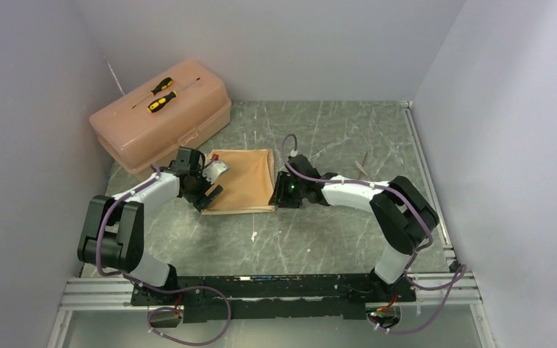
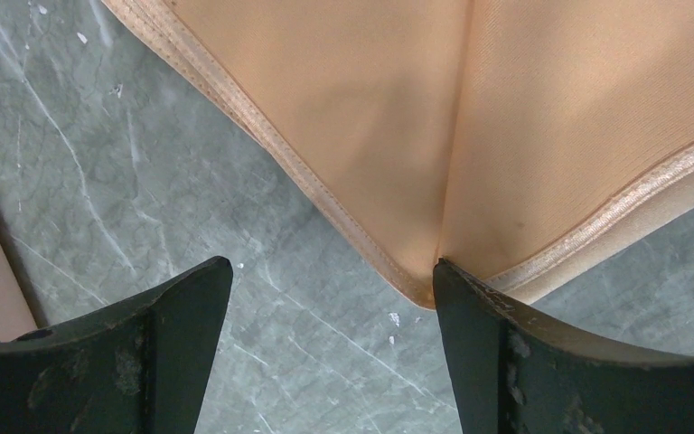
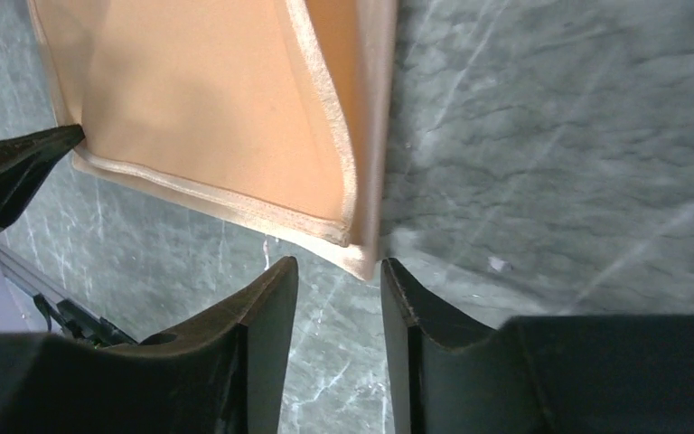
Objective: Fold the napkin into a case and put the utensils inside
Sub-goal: Fold the napkin at the center of the board.
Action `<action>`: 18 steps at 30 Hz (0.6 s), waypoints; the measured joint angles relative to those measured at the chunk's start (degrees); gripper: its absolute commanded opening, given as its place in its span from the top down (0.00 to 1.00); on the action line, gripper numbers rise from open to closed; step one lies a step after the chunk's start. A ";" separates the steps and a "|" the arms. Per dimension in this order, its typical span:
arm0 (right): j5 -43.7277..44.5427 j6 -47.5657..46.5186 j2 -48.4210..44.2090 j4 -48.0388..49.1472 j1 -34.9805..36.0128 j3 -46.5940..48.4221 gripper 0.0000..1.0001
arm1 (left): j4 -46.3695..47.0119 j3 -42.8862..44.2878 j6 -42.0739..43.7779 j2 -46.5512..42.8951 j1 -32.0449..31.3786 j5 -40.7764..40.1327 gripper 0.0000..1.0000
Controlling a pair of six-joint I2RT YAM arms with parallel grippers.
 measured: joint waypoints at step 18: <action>2.36 -10.84 22.82 -6.36 -7.63 45.31 0.80 | 1.09 -0.44 0.13 0.00 -1.81 -1.42 0.13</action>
